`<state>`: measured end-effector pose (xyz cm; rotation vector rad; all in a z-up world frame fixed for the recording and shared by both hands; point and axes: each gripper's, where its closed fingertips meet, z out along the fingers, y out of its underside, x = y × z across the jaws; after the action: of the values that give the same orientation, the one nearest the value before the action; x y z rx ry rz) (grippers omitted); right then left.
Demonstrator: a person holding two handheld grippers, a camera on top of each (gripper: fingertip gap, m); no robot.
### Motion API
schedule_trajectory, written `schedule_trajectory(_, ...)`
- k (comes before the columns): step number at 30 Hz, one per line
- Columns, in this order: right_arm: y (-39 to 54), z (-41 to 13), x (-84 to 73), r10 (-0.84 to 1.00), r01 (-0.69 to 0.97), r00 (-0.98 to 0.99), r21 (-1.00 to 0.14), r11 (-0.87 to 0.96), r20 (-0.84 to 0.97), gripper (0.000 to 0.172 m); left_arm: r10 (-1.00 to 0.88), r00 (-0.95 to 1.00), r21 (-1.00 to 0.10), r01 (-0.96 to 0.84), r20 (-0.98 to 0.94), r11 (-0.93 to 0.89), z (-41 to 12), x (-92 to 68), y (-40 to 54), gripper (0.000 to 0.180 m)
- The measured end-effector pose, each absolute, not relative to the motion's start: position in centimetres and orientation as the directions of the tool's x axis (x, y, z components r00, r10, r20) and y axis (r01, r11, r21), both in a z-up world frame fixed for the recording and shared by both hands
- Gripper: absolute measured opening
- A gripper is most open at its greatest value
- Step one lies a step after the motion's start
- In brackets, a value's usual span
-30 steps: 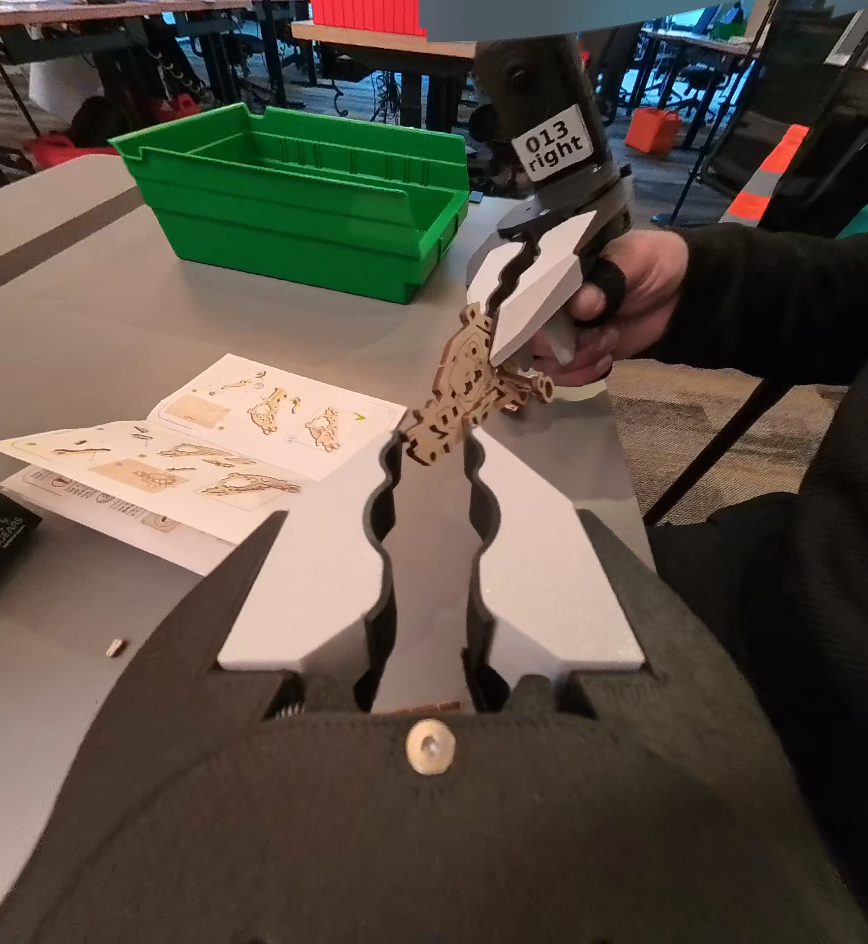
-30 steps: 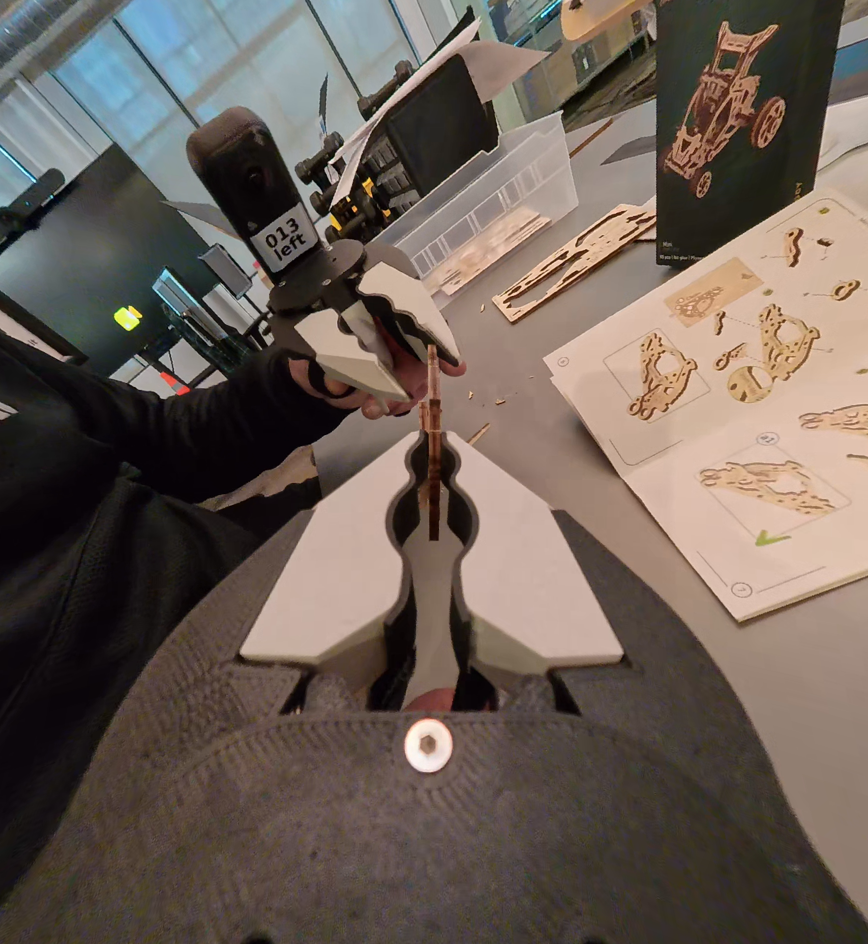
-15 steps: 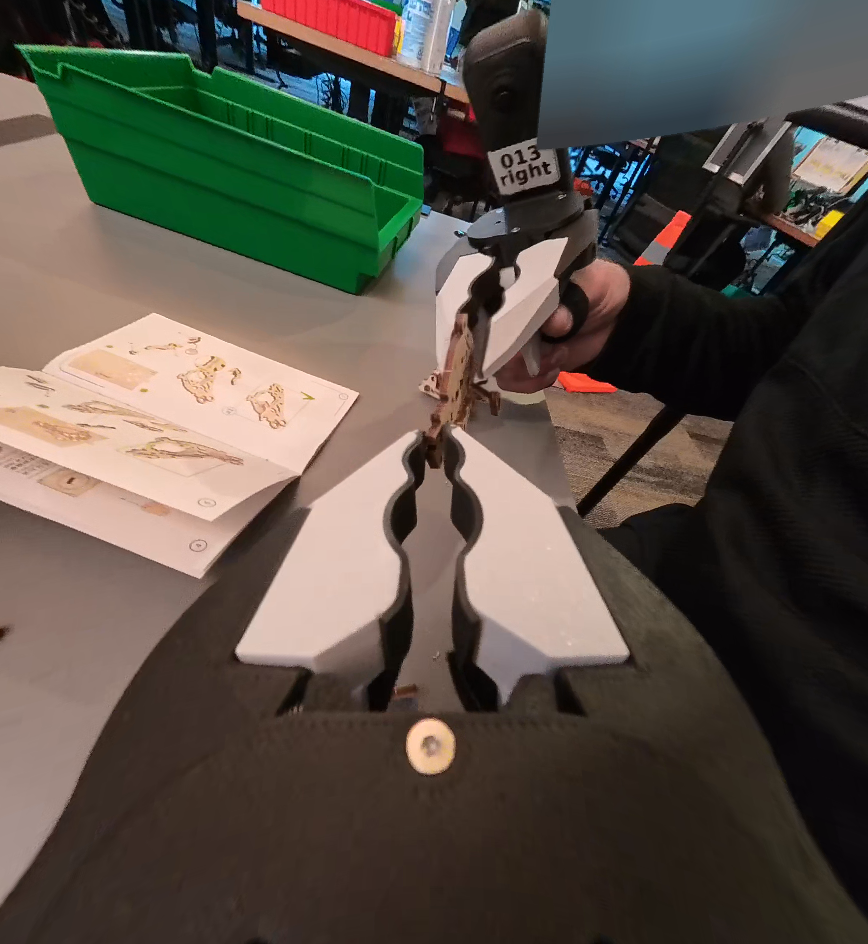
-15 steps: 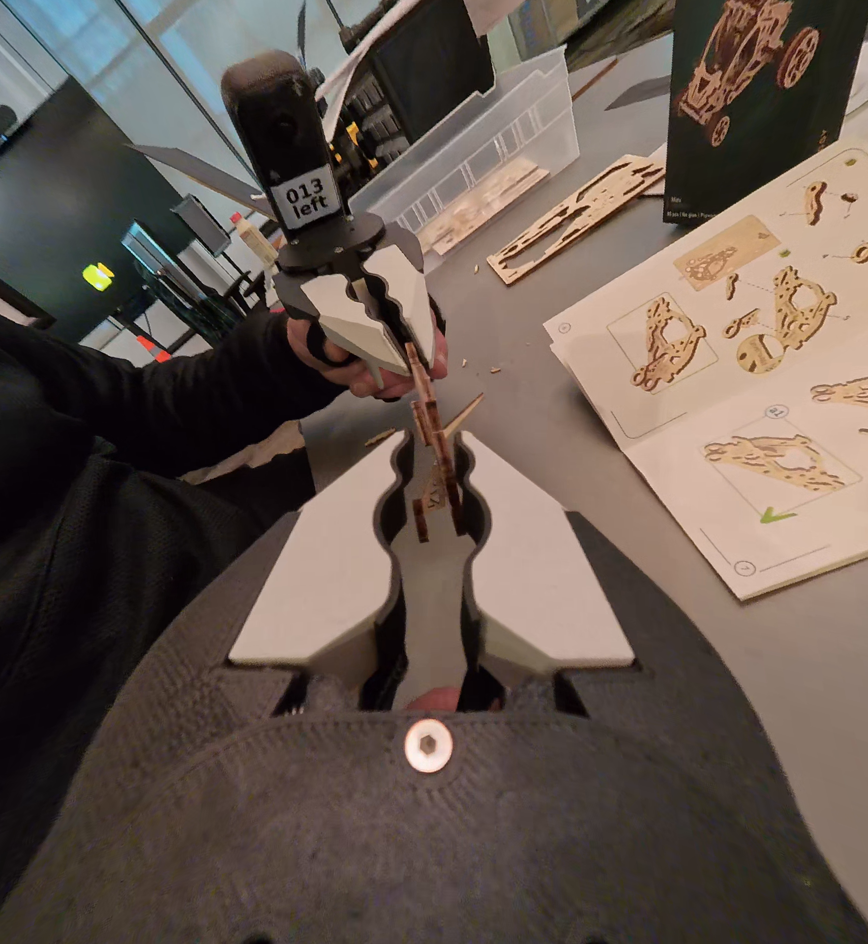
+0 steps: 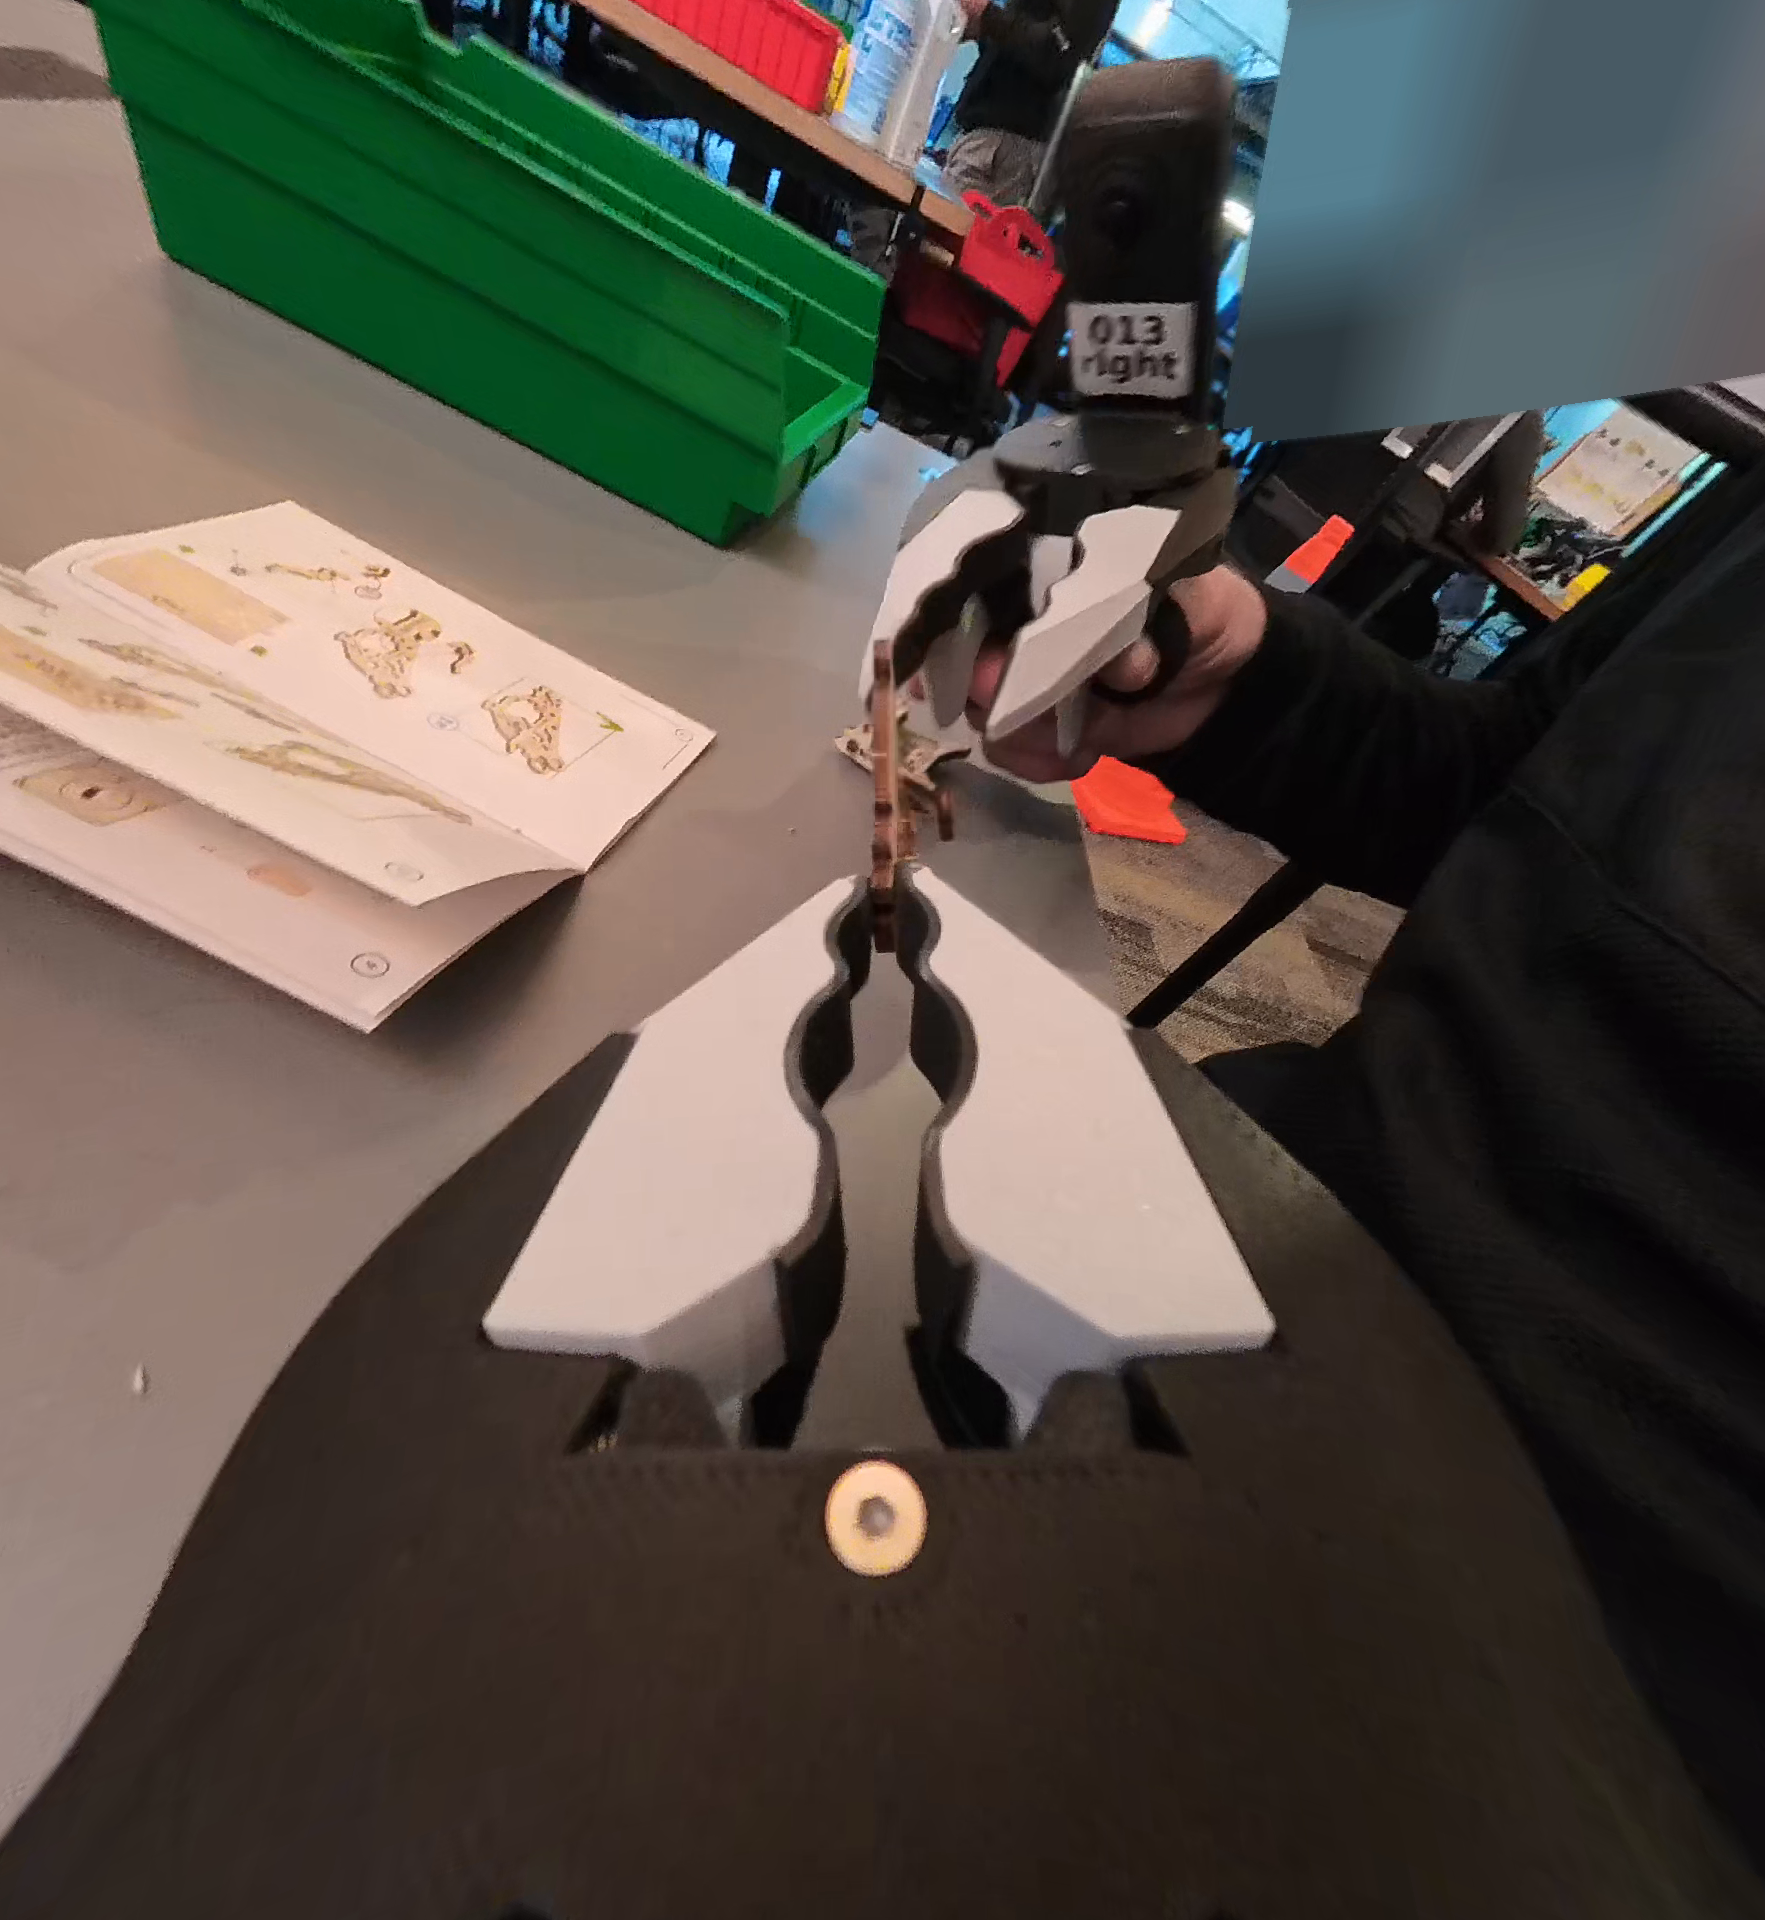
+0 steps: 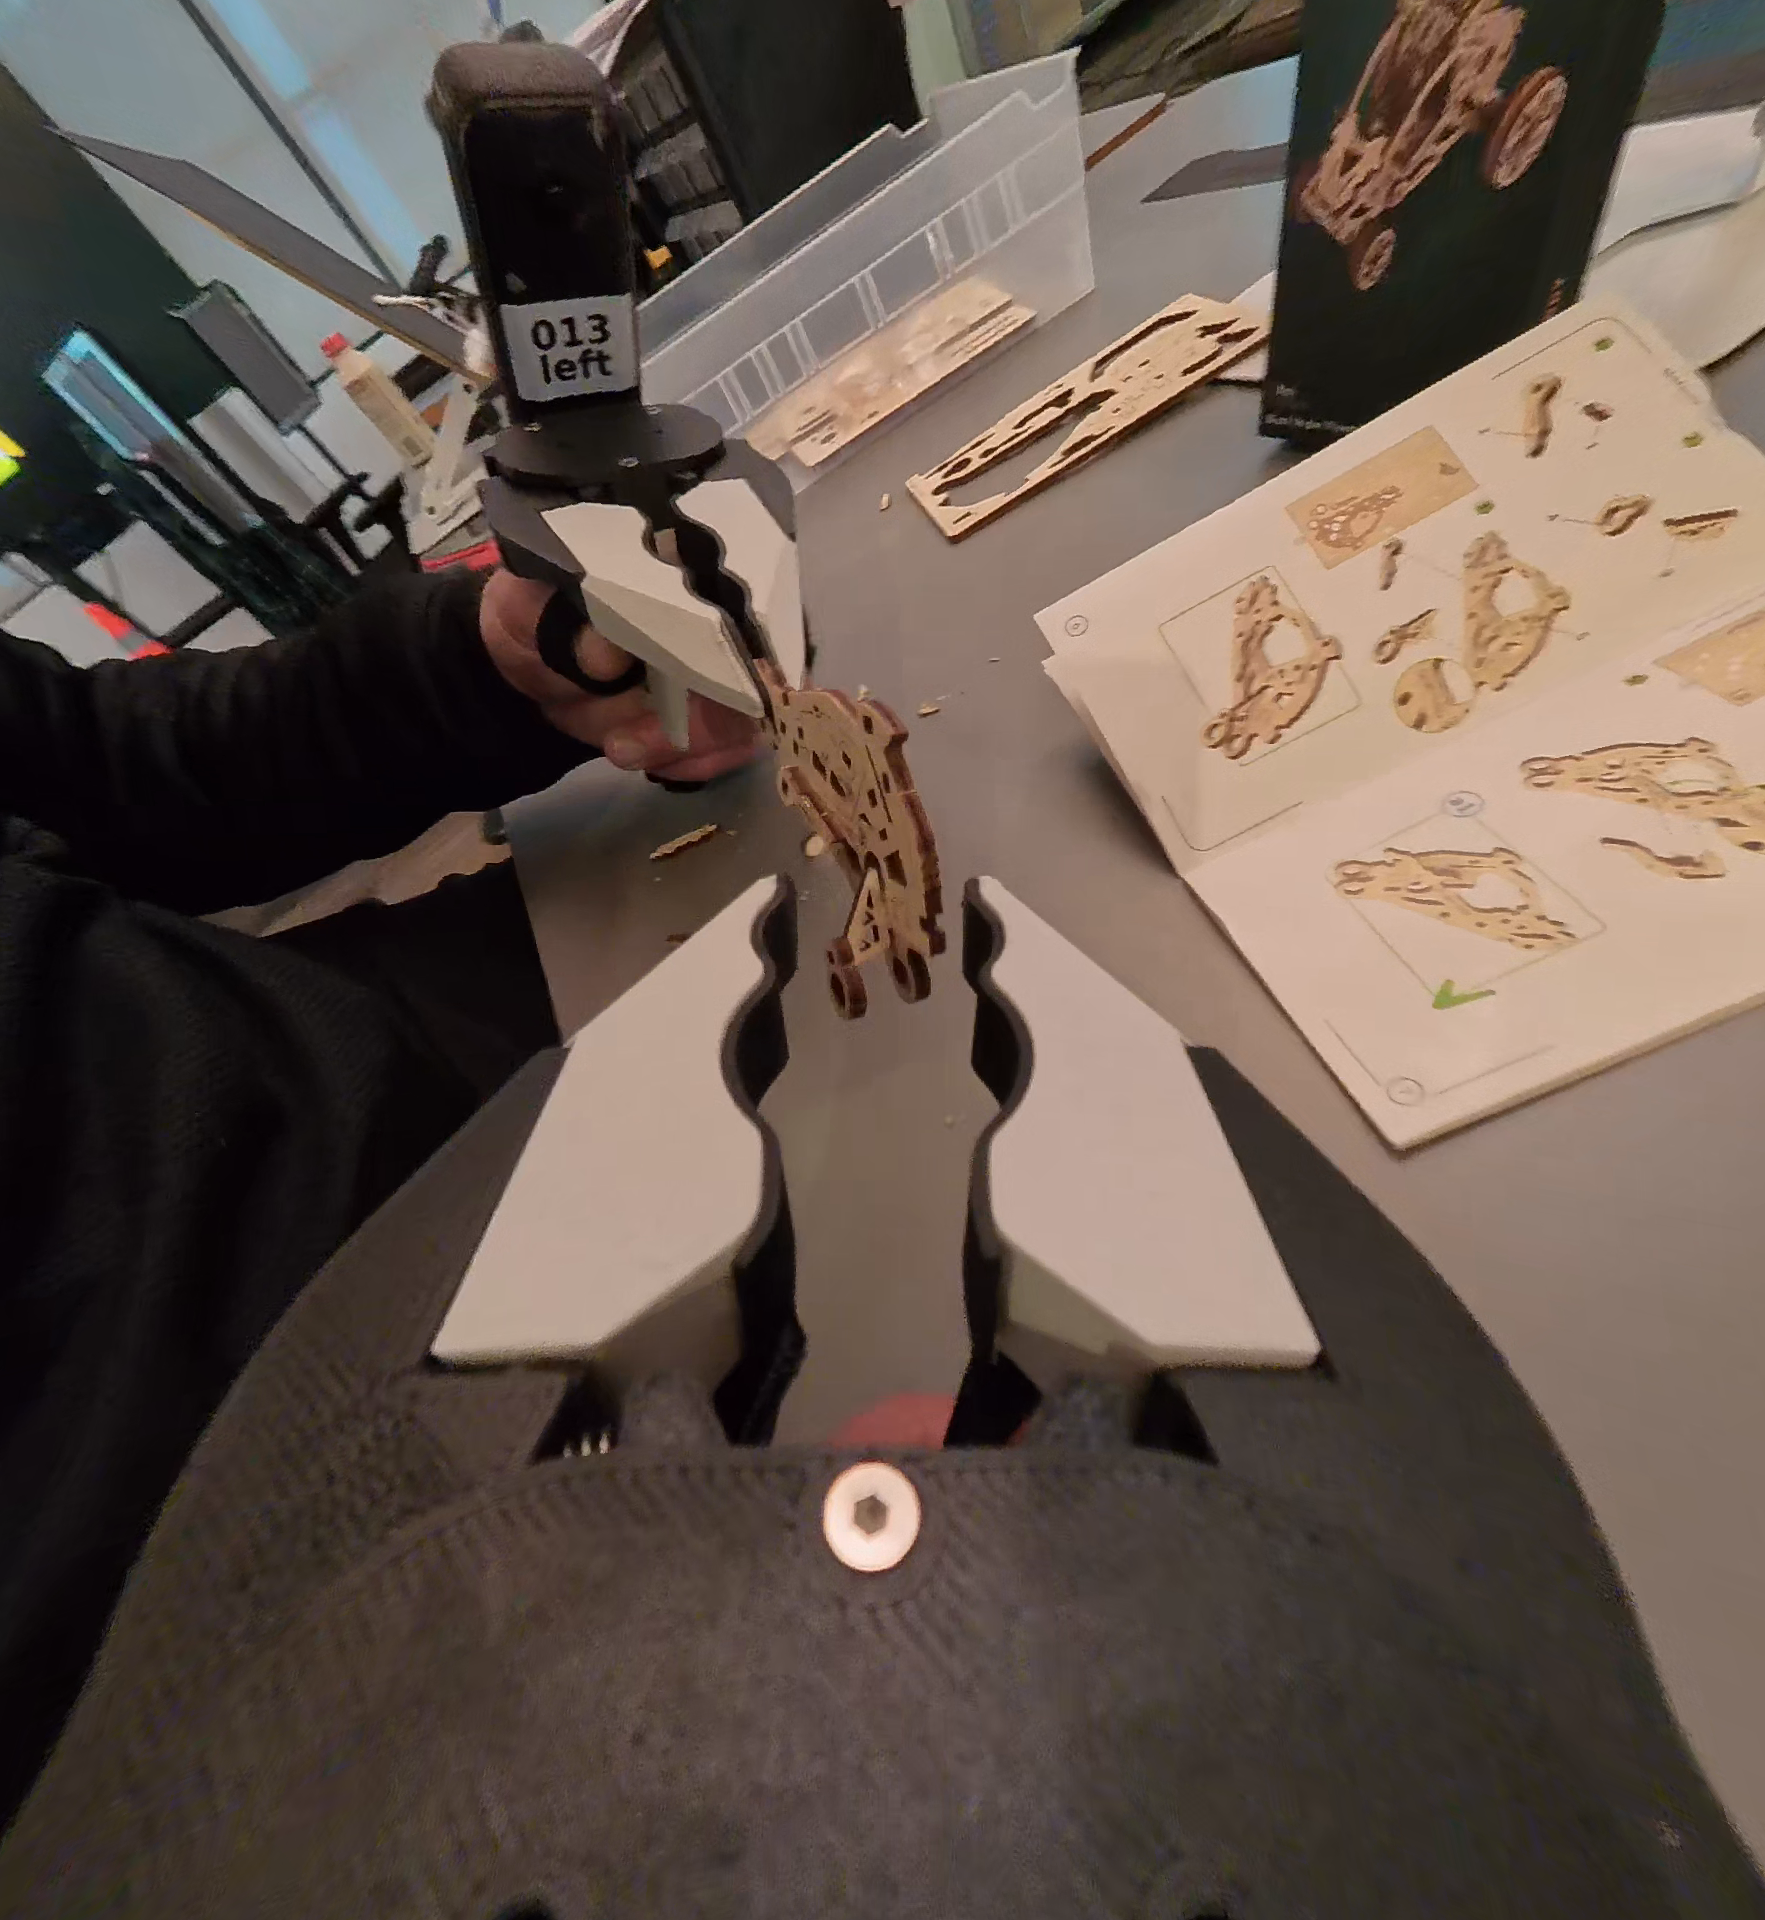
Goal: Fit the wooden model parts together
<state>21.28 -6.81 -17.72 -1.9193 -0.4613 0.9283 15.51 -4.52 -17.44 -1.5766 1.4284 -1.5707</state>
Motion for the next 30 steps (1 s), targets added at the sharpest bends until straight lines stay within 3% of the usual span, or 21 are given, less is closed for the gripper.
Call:
schedule_trajectory(12, -7.0, -17.8, 26.5, 0.590, -0.044, 0.748, -0.909, -0.414, -0.305, 0.025, -0.820, -0.095, -0.712, -0.559, 0.564, -0.424, -21.6, 15.3, -4.3, 0.001)
schedule_trajectory(30, -6.9, -16.9, 28.5, 0.589, -0.228, 0.674, -0.883, -0.409, -0.447, 0.026, -0.826, 0.008, -0.634, -0.637, 0.564, -0.439, -23.3, 15.2, -2.7, 0.005)
